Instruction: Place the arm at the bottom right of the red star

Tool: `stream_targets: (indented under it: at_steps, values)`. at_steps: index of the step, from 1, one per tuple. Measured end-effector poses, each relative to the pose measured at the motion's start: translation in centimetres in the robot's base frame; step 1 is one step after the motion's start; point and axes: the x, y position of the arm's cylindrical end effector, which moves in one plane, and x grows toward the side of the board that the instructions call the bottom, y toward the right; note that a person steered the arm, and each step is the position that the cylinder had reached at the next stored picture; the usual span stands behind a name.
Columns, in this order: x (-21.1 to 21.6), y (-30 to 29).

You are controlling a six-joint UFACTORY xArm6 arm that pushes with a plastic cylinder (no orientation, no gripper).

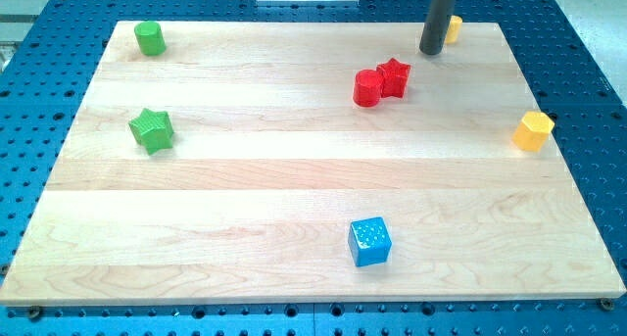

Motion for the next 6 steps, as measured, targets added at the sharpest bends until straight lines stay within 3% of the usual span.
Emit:
stream_targets:
  at_steps: [3, 6]
  values:
    - [3.9, 0.0]
    - [4.8, 0.0]
